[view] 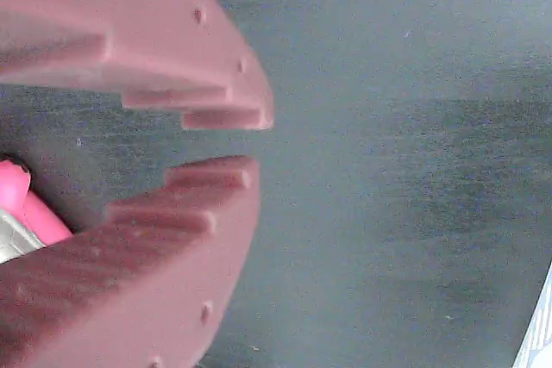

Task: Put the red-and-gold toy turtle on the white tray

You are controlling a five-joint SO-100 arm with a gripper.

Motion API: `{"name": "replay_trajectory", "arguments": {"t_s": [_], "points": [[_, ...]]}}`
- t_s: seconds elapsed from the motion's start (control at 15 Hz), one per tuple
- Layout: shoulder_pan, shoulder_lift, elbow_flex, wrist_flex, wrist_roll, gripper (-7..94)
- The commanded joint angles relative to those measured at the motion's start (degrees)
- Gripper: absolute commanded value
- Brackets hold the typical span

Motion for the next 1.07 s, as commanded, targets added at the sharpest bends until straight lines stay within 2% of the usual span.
{"name": "replay_trajectory", "arguments": {"t_s": [0.0,0.2,0.33,0.53,0.73,0.87,1.0], "points": [[-1.7,0.4,-0.6,1.1,-0.7,0],[-1.5,0.3,-0.6,1.0,-0.5,0],[-1.6,-5.1,-1.1,-2.1,0.0,0],[4.9,-25.2,-9.2,-9.2,5.9,0],[12.3,-44.1,-23.3,-12.6,12.4,0],[14.9,-53.6,-33.0,-10.5,16.2,0],[17.4,-64.3,-46.0,-4.7,19.6,0]]}}
